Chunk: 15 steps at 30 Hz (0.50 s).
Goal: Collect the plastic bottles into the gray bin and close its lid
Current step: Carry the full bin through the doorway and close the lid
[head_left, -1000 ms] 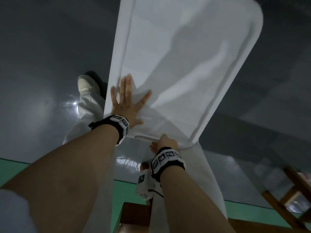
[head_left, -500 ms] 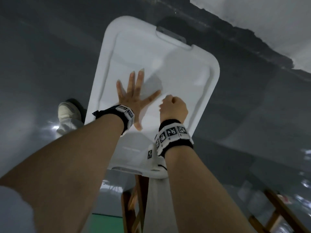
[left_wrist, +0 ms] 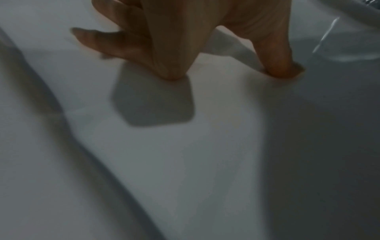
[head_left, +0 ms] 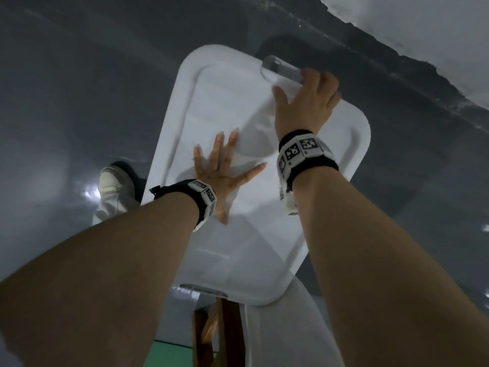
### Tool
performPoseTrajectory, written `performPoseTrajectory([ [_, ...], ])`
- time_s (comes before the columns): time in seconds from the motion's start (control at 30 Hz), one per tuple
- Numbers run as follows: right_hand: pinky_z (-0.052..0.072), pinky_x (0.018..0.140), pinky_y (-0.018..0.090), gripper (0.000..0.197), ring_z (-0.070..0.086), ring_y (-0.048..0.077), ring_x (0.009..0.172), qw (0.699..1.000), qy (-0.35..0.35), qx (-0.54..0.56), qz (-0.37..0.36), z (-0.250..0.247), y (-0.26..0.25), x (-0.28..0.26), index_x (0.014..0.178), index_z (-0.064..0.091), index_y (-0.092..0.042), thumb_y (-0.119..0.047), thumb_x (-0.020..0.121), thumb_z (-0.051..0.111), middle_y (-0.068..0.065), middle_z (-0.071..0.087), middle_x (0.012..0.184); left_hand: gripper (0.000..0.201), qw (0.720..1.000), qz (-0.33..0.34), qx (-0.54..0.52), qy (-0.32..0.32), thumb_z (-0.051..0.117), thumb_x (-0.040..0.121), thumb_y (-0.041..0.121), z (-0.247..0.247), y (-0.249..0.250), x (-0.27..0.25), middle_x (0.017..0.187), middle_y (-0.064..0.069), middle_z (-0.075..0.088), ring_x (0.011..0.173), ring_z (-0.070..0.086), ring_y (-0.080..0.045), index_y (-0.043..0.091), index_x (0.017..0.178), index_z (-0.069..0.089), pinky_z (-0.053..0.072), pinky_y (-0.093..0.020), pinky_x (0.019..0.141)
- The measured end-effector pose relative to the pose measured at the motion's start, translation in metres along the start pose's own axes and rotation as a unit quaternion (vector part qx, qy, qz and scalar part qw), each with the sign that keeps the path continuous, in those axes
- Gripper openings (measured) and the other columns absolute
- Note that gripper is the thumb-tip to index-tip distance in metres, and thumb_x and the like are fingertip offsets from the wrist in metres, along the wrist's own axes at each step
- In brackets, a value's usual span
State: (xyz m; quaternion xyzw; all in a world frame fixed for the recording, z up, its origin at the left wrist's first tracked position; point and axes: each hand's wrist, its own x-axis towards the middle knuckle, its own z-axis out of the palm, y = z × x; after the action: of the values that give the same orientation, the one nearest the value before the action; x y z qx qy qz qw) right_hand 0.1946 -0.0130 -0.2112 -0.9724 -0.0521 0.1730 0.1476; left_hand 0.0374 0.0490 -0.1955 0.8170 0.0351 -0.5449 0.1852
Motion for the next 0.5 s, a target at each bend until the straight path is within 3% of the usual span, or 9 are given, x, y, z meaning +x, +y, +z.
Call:
performPoseTrajectory([
  [0.1,-0.006,0.118,0.047,0.066,0.006,0.023,0.148,0.987,-0.114,-0.103,-0.044,0.007,-0.002,0.022,0.147,0.031,-0.022,-0.051,0.09,0.049,0.004,0.018,0.158,0.15,1.0,0.001,-0.006,-0.017,0.089,0.051,0.047,-0.002,0.0,0.001,0.114,-0.014,-0.07,0.104,-0.062,-0.039,0.059,0.114,-0.047,-0.022,-0.07,0.092],
  [0.2,-0.006,0.12,0.046,0.077,-0.007,0.022,0.149,0.966,-0.191,-0.161,-0.063,0.006,0.006,0.039,0.152,0.018,-0.02,-0.061,0.089,0.036,0.001,0.007,0.161,0.15,1.0,0.007,-0.011,-0.024,0.089,0.053,0.044,-0.004,-0.001,0.001,0.114,-0.014,-0.07,0.102,-0.063,-0.038,0.06,0.114,-0.047,-0.023,-0.07,0.092],
  [0.27,-0.002,0.12,0.046,0.082,-0.002,0.019,0.149,0.961,-0.226,-0.15,-0.054,0.004,0.008,0.047,0.152,0.018,-0.02,-0.064,0.086,0.038,-0.002,0.012,0.16,0.149,1.0,0.007,-0.012,-0.024,0.088,0.054,0.044,-0.004,-0.001,0.001,0.114,-0.014,-0.07,0.102,-0.063,-0.038,0.059,0.113,-0.047,-0.023,-0.07,0.091],
  [0.33,0.006,0.12,0.045,0.081,0.013,0.018,0.147,0.965,-0.231,-0.12,-0.039,0.0,0.006,0.052,0.148,0.026,-0.021,-0.063,0.083,0.046,-0.001,0.021,0.157,0.148,0.999,0.006,-0.014,-0.03,0.088,0.055,0.044,-0.004,0.0,0.001,0.114,-0.013,-0.07,0.102,-0.063,-0.038,0.059,0.113,-0.047,-0.023,-0.07,0.091],
  [0.43,0.028,0.113,0.038,0.075,0.04,0.022,0.127,0.987,-0.154,-0.035,-0.04,0.0,0.007,0.051,0.135,0.046,-0.023,-0.058,0.071,0.066,0.002,0.035,0.139,0.149,0.999,0.004,-0.016,-0.029,0.088,0.055,0.043,-0.005,0.0,0.001,0.114,-0.013,-0.07,0.099,-0.066,-0.036,0.059,0.115,-0.047,-0.026,-0.067,0.087],
  [0.5,0.037,0.106,0.032,0.069,0.042,0.023,0.117,0.992,-0.112,0.028,-0.058,0.001,0.013,0.047,0.127,0.055,-0.022,-0.05,0.067,0.074,0.004,0.037,0.13,0.148,0.999,0.004,-0.018,-0.029,0.088,0.055,0.042,-0.005,0.0,0.001,0.113,-0.013,-0.07,0.099,-0.066,-0.036,0.059,0.115,-0.046,-0.027,-0.066,0.087],
])
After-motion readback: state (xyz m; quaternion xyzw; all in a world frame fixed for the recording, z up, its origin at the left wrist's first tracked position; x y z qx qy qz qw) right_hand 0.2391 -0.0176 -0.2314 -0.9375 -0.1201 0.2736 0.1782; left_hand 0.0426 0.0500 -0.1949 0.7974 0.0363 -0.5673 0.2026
